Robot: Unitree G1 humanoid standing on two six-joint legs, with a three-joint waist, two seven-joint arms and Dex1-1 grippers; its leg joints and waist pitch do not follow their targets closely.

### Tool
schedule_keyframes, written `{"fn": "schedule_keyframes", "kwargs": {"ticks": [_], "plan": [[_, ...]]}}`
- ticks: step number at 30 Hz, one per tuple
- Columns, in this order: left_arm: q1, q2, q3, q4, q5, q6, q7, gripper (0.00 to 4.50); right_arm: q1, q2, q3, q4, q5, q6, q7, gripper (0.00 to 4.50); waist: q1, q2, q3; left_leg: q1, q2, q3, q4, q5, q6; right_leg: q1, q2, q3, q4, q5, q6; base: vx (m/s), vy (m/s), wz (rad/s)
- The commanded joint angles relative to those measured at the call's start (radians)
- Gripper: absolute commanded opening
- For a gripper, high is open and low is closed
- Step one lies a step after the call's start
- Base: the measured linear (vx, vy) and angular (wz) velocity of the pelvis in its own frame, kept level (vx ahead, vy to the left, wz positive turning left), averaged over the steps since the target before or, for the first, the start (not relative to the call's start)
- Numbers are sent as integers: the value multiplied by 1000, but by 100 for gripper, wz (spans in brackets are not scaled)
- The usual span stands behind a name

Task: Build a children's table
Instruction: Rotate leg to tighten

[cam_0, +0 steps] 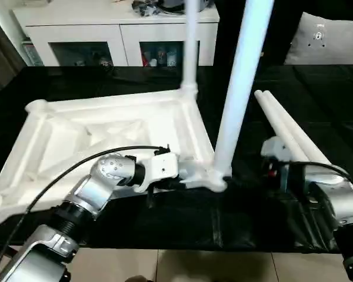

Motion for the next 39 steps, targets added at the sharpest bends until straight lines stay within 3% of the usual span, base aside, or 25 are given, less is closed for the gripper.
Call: {"fn": "schedule_keyframes", "kwargs": {"ticks": [1,5,8,10,16,19,23,26,28,30,33,34,35,39], "plan": [[-1,26,-56,3,13,-41,-83,0,-4,-8,28,-28,8,-6,45,421,3,-12,-64,3,50,-10,-66,-158,119,56,-72,35,-63,-168,-251,0,0,0],[-2,36,-69,0,1,-74,-137,0,-23,8,60,-13,16,-2,92,376,8,-12,-63,6,52,-9,-66,-164,114,54,-73,36,-64,-190,-250,0,0,0],[-3,33,-70,3,0,-81,-144,0,-26,12,66,-11,14,-2,104,369,15,-11,-63,7,53,-8,-67,-164,106,53,-73,37,-63,-196,-245,0,0,0],[-5,29,-70,8,-1,-86,-149,0,-27,17,70,-12,14,1,116,333,18,-11,-65,7,52,-9,-67,-154,101,54,-73,38,-60,-181,-244,0,0,0],[-4,31,-67,13,-10,-92,-163,0,-22,19,82,-19,21,10,133,282,20,-13,-66,4,50,-9,-64,-134,109,56,-73,37,-58,-162,-245,0,0,0],[2,30,-59,12,-19,-80,-162,0,-12,21,84,-29,29,17,135,275,20,-11,-66,5,50,-9,-64,-135,107,56,-73,36,-58,-167,-243,0,0,0],[26,6,-27,-22,-41,20,-108,0,16,51,67,-66,45,63,88,272,20,-12,-65,5,51,-9,-65,-136,103,56,-73,37,-59,-169,-244,0,0,0],[44,-35,1,-67,-47,137,-18,0,14,104,68,-61,-17,116,-77,270,13,-12,-59,4,50,-9,-70,-152,90,53,-71,36,-63,-219,-235,0,0,0],[53,-85,29,-103,-49,236,75,0,-2,177,49,-34,-38,163,-227,269,-1,-12,-51,9,46,-12,-78,-225,51,53,-75,35,-77,-376,-198,0,0,0],[55,-138,55,-133,-57,329,153,0,-15,250,25,-18,-31,199,-340,269,-17,-16,-51,9,42,-16,-80,-239,32,51,-75,34,-85,-437,-171,0,0,0],[46,-225,84,-157,-62,427,256,0,-49,360,-14,45,-40,220,-534,269,-37,-19,-54,3,37,-18,-78,-237,30,53,-74,33,-88,-453,-154,0,0,0],[45,-228,85,-157,-62,429,259,0,-51,363,-17,48,-40,221,-541,269,-41,-15,-53,6,36,-16,-75,-236,37,45,-73,34,-92,-446,-158,0,0,0],[35,-270,85,-150,-43,440,312,0,-69,410,-39,82,-42,232,-633,269,-42,-19,-54,7,36,-15,-75,-234,39,46,-73,35,-93,-439,-159,0,0,0],[0,-341,66,-105,18,426,422,0,-96,472,-45,140,-88,199,-779,269,-41,-17,-55,6,36,-13,-74,-217,48,45,-69,36,-92,-381,-166,0,0,0]]}}
